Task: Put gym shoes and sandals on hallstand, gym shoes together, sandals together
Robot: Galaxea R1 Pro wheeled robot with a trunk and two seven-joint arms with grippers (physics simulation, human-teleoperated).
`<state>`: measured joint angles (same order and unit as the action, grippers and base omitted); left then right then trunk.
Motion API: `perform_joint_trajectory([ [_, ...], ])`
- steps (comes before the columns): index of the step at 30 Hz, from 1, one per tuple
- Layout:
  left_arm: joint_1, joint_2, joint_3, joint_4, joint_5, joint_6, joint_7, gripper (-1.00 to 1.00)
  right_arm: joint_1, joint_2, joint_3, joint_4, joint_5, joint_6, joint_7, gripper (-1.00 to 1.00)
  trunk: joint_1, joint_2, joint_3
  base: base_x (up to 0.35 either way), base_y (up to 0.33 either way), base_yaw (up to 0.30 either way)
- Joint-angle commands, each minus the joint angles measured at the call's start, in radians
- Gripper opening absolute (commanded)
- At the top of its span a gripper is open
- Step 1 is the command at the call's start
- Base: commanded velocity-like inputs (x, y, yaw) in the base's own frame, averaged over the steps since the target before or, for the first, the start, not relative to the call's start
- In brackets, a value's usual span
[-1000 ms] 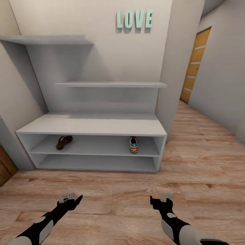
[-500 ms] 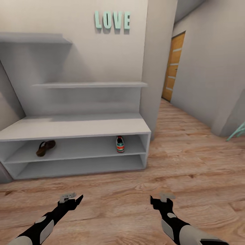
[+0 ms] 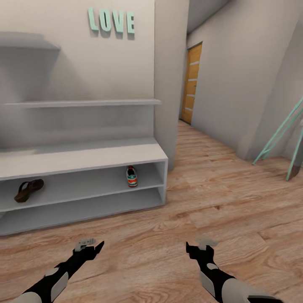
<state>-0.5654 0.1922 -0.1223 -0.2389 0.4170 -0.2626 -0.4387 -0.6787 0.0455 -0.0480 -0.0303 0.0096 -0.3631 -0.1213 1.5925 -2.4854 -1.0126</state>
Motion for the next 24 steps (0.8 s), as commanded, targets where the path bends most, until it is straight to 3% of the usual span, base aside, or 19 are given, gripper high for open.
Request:
perform_joint_trajectory([
  [1, -0.001, -0.001, -0.008, 0.001, 0.009, -0.004, -0.002, 1.00, -0.001, 0.001, -0.004, 0.001, 0.001, -0.004, -0.001, 1.00, 0.004, -0.008, -0.003, 0.000, 0.000, -0.286],
  [24, 0.000, -0.025, -0.008, 0.004, 0.008, -0.004, -0.002, 1.00, -0.001, 0.000, -0.005, 0.001, 0.001, -0.004, -0.001, 1.00, 0.004, -0.008, 0.011, 0.000, 0.000, -0.286],
])
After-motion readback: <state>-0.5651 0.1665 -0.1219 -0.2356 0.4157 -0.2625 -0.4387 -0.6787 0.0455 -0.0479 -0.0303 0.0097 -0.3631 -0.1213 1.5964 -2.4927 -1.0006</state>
